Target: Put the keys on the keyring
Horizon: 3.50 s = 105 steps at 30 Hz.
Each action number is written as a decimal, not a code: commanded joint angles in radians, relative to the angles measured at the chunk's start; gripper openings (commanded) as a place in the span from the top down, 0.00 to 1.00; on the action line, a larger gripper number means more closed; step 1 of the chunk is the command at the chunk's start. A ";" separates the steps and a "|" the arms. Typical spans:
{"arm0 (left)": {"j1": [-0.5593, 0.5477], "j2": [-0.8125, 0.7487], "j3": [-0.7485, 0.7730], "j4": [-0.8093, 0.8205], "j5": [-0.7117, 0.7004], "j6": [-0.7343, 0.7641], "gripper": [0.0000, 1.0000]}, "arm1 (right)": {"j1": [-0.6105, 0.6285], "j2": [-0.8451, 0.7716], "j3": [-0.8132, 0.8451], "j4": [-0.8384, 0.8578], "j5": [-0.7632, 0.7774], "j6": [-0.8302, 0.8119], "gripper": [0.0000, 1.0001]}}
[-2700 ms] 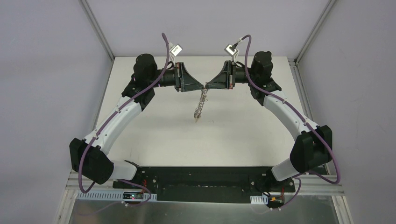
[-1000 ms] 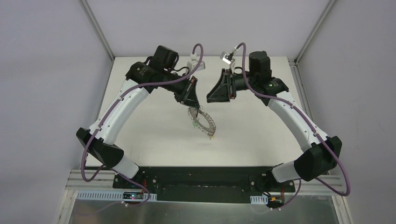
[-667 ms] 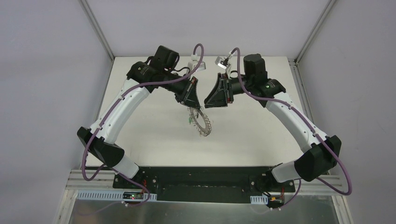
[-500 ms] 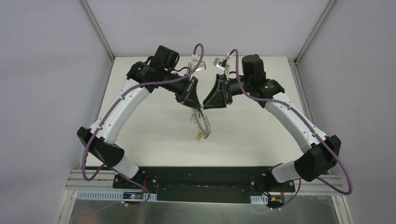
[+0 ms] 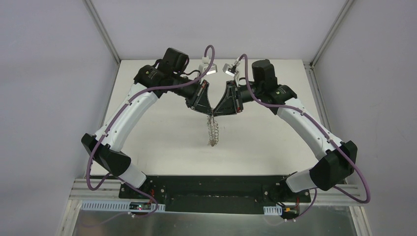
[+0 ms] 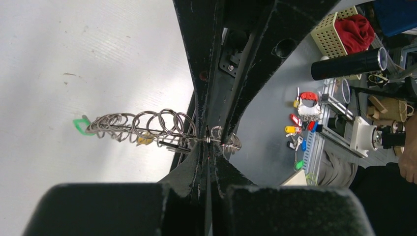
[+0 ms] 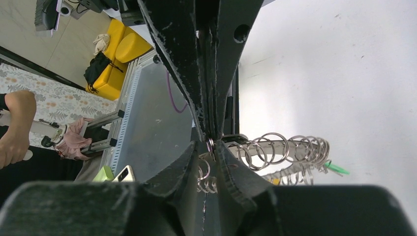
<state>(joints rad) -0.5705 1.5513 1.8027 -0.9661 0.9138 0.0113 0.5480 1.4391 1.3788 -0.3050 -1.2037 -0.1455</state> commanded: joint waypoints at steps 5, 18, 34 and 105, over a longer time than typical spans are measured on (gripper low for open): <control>-0.006 -0.040 -0.003 0.032 0.046 -0.008 1.00 | 0.007 0.000 -0.002 0.028 -0.023 0.003 0.87; 0.019 -0.076 -0.052 0.118 0.058 -0.032 0.90 | -0.026 0.005 -0.027 0.227 -0.078 0.212 1.00; 0.041 -0.186 -0.229 0.392 0.063 -0.106 0.72 | -0.070 0.015 -0.090 0.528 -0.092 0.484 1.00; -0.027 -0.198 -0.204 0.332 -0.116 0.110 0.50 | -0.094 -0.026 -0.157 0.644 -0.122 0.563 1.00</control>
<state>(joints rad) -0.6071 1.3422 1.5997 -0.6842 0.7559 0.1436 0.4557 1.4605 1.2266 0.2543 -1.2850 0.3893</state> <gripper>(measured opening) 0.503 0.006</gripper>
